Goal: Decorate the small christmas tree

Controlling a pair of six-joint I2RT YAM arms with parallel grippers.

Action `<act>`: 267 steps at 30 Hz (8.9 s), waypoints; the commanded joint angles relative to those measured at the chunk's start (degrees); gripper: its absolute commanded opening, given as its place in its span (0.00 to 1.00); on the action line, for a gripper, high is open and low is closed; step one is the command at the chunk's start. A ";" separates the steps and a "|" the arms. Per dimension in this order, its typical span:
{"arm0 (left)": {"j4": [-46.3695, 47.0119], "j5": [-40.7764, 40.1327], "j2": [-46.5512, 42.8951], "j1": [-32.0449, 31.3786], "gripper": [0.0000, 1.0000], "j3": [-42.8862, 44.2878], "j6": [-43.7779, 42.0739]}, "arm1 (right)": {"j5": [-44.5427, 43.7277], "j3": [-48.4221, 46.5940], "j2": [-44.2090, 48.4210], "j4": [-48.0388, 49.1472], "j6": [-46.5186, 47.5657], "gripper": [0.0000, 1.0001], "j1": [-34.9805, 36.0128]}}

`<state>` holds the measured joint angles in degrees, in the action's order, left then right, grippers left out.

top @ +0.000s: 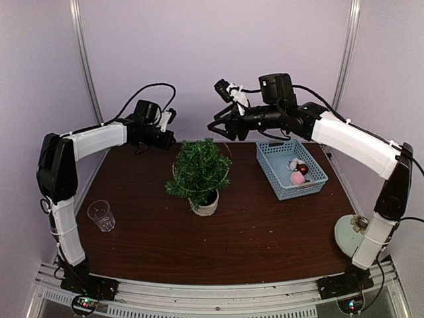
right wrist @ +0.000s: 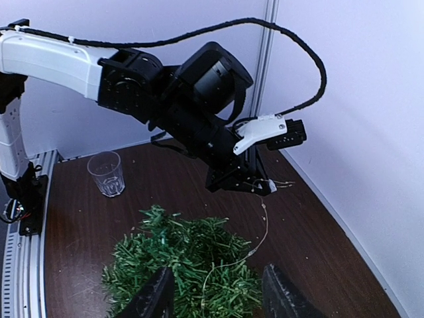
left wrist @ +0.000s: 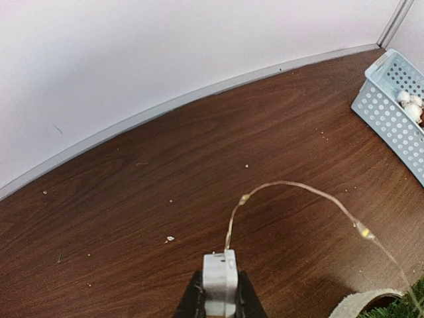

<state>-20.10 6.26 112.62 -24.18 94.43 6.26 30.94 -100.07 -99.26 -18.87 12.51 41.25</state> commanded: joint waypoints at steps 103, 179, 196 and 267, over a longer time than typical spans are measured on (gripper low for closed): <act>-21.39 -9.74 -46.40 -24.58 0.00 -34.57 -1.85 | -3.17 3.84 -12.52 0.12 -8.35 0.20 -5.25; 0.63 -7.67 -33.53 -33.38 0.00 -34.17 -0.52 | -3.05 4.02 -13.22 0.05 -7.29 0.20 -4.17; -8.13 -12.85 -40.57 -31.54 0.00 -31.99 -3.03 | -2.90 3.85 -13.40 0.01 -7.31 0.20 -4.17; 14.22 0.95 -53.55 -5.46 0.98 -53.30 14.78 | -7.90 13.74 5.50 1.59 -16.20 0.66 -14.93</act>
<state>-10.90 4.27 56.53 -34.20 39.66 16.01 26.55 -89.95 -96.62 -14.66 -1.37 30.74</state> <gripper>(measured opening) 0.975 0.668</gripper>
